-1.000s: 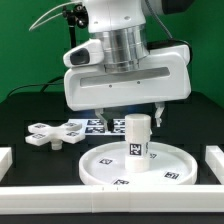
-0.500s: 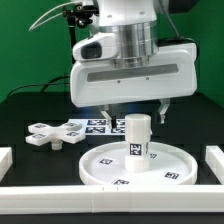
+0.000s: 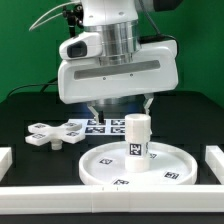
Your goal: Assemble round table
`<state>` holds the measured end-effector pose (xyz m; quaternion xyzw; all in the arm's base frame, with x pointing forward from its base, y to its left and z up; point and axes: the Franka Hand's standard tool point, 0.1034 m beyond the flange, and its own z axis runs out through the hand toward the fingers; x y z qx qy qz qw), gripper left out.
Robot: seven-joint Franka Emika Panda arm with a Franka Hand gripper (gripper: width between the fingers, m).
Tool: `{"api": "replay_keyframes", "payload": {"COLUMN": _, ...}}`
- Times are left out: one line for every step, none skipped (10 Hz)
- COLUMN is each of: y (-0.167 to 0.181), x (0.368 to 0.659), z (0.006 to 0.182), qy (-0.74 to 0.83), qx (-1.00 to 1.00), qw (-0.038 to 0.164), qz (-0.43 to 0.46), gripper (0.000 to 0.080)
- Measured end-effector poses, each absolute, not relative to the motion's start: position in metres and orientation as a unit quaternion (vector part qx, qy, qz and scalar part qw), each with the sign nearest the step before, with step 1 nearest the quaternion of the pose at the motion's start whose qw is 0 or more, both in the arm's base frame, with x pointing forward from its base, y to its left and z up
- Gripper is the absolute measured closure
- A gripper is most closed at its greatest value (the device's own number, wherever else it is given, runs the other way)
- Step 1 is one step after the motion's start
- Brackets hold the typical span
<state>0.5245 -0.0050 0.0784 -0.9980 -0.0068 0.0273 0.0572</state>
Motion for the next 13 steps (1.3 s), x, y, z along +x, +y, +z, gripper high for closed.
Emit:
{"api": "replay_keyframes", "payload": {"y": -0.006, "x": 0.524, "z": 0.078, "qy": -0.006, "qx": -0.998, "qw": 0.057, "qz": 0.027, "gripper": 0.0151}}
{"api": "replay_keyframes", "payload": {"y": -0.006, "x": 0.524, "z": 0.078, "qy": -0.006, "qx": -0.998, "qw": 0.057, "qz": 0.028, "gripper": 0.0151}}
{"api": "replay_keyframes", "payload": {"y": -0.007, "x": 0.522, "z": 0.076, "qy": -0.006, "qx": -0.998, "qw": 0.056, "qz": 0.028, "gripper": 0.0151}}
{"api": "replay_keyframes", "payload": {"y": -0.018, "x": 0.511, "z": 0.07, "qy": -0.001, "qx": -0.999, "qw": 0.047, "qz": 0.015, "gripper": 0.0151}}
{"api": "replay_keyframes", "payload": {"y": -0.026, "x": 0.495, "z": 0.068, "qy": -0.015, "qx": -0.999, "qw": 0.034, "qz": 0.021, "gripper": 0.0151}}
{"api": "replay_keyframes", "payload": {"y": -0.034, "x": 0.489, "z": 0.068, "qy": -0.039, "qx": -0.999, "qw": 0.016, "qz": 0.018, "gripper": 0.0151}}
{"api": "replay_keyframes", "payload": {"y": -0.041, "x": 0.484, "z": 0.067, "qy": -0.05, "qx": -0.999, "qw": 0.005, "qz": 0.008, "gripper": 0.0151}}
{"api": "replay_keyframes", "payload": {"y": -0.048, "x": 0.478, "z": 0.064, "qy": -0.065, "qx": -0.998, "qw": 0.003, "qz": 0.003, "gripper": 0.0151}}
{"api": "replay_keyframes", "payload": {"y": -0.046, "x": 0.479, "z": 0.064, "qy": -0.064, "qx": -0.998, "qw": 0.004, "qz": 0.004, "gripper": 0.0151}}
{"api": "replay_keyframes", "payload": {"y": -0.045, "x": 0.479, "z": 0.064, "qy": -0.066, "qx": -0.998, "qw": 0.004, "qz": 0.004, "gripper": 0.0151}}
{"api": "replay_keyframes", "payload": {"y": -0.045, "x": 0.479, "z": 0.064, "qy": -0.066, "qx": -0.998, "qw": 0.004, "qz": 0.004, "gripper": 0.0151}}
{"api": "replay_keyframes", "payload": {"y": -0.048, "x": 0.478, "z": 0.063, "qy": -0.068, "qx": -0.998, "qw": 0.003, "qz": 0.004, "gripper": 0.0151}}
{"api": "replay_keyframes", "payload": {"y": -0.066, "x": 0.472, "z": 0.061, "qy": -0.068, "qx": -0.998, "qw": 0.0, "qz": 0.007, "gripper": 0.0151}}
